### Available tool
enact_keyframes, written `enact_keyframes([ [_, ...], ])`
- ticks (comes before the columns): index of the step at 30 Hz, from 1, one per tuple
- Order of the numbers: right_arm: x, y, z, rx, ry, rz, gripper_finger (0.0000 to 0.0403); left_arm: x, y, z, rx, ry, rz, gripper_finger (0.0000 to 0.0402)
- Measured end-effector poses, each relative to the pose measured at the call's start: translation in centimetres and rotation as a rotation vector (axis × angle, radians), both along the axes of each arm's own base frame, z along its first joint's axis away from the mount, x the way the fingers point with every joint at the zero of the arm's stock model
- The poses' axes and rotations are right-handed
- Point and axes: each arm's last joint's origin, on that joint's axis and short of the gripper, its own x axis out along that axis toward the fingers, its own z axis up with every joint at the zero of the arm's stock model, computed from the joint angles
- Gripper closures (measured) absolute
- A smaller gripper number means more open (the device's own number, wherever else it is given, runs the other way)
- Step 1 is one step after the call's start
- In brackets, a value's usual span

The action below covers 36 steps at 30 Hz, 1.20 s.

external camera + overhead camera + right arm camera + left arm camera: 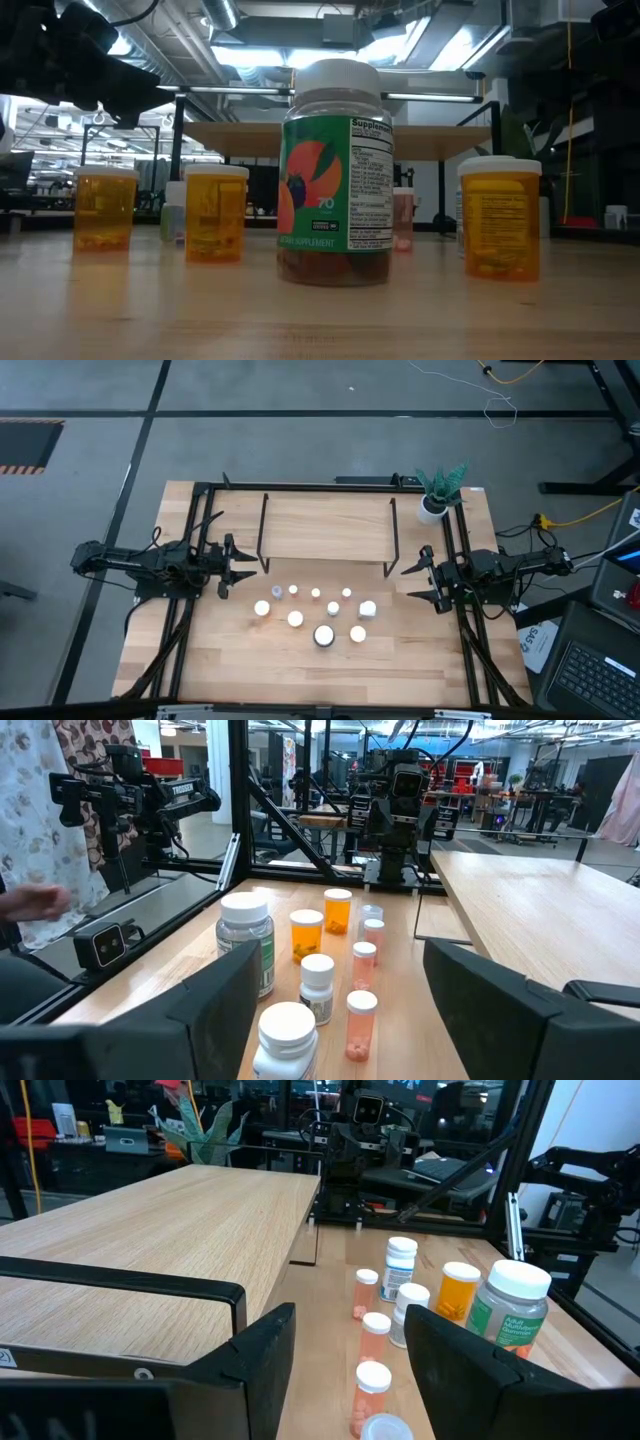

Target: Pick and place medicine bottles onto shelf by color

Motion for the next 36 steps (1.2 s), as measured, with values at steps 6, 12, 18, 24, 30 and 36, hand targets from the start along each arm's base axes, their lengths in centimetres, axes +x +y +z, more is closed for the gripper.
enact_keyframes([
  [6,0.00,0.00,0.01,0.000,-0.001,0.000,0.0121,0.00,0.00,-0.01,0.000,0.000,0.000,0.0217],
  [12,0.00,0.00,0.06,-0.001,-0.006,0.000,0.0121,0.00,0.00,-0.01,0.000,0.000,0.000,0.0217],
  [18,0.00,0.00,0.05,0.004,-0.005,0.000,0.0121,0.00,0.00,-0.01,0.000,0.000,0.000,0.0217],
  [24,0.00,0.00,0.04,0.001,-0.005,0.000,0.0121,0.00,0.00,-0.01,0.000,0.000,0.000,0.0217],
  [30,0.00,0.00,0.04,0.001,-0.004,0.000,0.0121,0.00,0.00,-0.01,0.000,0.000,0.000,0.0217],
  [36,0.00,0.00,0.04,0.001,-0.004,0.000,0.0121,0.00,0.00,0.05,0.051,0.000,0.003,0.0217],
])
